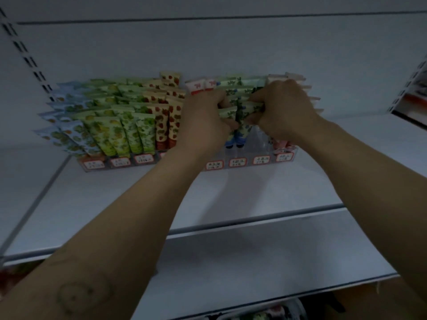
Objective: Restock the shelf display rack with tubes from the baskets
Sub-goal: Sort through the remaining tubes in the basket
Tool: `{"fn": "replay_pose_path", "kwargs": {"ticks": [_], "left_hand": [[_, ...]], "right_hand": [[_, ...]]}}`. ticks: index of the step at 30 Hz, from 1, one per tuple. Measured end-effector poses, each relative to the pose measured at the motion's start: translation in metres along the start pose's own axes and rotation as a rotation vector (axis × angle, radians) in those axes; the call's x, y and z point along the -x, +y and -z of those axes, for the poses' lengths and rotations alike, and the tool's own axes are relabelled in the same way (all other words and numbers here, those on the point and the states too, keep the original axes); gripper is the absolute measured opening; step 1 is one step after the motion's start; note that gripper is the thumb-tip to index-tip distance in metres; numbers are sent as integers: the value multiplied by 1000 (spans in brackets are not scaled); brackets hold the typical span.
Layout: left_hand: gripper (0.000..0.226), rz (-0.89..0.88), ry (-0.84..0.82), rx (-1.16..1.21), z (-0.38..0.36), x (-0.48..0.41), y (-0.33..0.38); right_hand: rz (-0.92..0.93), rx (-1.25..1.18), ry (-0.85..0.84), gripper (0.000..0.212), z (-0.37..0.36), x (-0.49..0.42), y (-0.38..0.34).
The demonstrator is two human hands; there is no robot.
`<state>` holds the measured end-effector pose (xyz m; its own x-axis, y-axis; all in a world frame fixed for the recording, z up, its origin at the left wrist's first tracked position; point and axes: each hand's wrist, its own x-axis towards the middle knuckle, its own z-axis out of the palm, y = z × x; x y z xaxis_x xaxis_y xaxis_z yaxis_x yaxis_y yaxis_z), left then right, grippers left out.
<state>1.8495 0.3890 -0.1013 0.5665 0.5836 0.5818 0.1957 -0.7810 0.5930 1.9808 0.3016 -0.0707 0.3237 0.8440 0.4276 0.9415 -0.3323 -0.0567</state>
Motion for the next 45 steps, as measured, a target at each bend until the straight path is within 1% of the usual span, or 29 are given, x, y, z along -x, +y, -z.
{"fn": "replay_pose_path", "kwargs": {"ticks": [4,7,10,13,15,18,20,23,25,29,31,33,36,38,41,43,45], "left_hand": [[27,-26,-18,-53,-4,-2,4],[28,4,-38,-37,-6,-5,4],[31,47,-31,-24,-1,-8,-2],[33,69,-19,12,3,-6,-10],[30,56,-25,-22,1,-5,-8],[24,13,-41,-108,0,-6,-1],[21,10,-28,-122,0,-6,0],[14,5,-4,-124,-3,-5,0],[16,17,6,-105,-5,-5,-1],[17,13,9,-68,-8,-7,-6],[24,45,-21,-75,-6,-9,-5],[35,70,-38,-31,0,-11,-6],[41,73,-43,-35,4,-9,-8],[37,55,-51,-124,0,-9,-2],[21,40,-50,-250,-1,-8,6],[19,16,-58,-271,1,-5,10],[20,8,-81,-267,2,-3,14]], "right_hand": [[19,-47,3,21,1,0,-1],[29,-92,52,21,0,5,-3],[-5,-156,54,27,0,7,-3],[1,-106,57,33,0,6,-3],[11,-89,45,36,-1,4,-5],[66,-50,51,32,-3,3,-7],[86,-7,49,32,-4,2,-7],[67,6,24,37,-4,1,-5],[58,-2,2,39,-5,0,-4],[49,4,8,36,-8,-2,-2],[39,6,-4,32,-6,-4,-3],[37,-7,-16,29,-4,-5,-5],[43,-30,-5,26,-4,-4,-5],[54,-22,19,25,-7,-3,-4],[52,-48,41,25,-12,1,-7],[49,-59,53,26,-10,4,-8],[26,-51,26,30,-7,9,-7]]}}
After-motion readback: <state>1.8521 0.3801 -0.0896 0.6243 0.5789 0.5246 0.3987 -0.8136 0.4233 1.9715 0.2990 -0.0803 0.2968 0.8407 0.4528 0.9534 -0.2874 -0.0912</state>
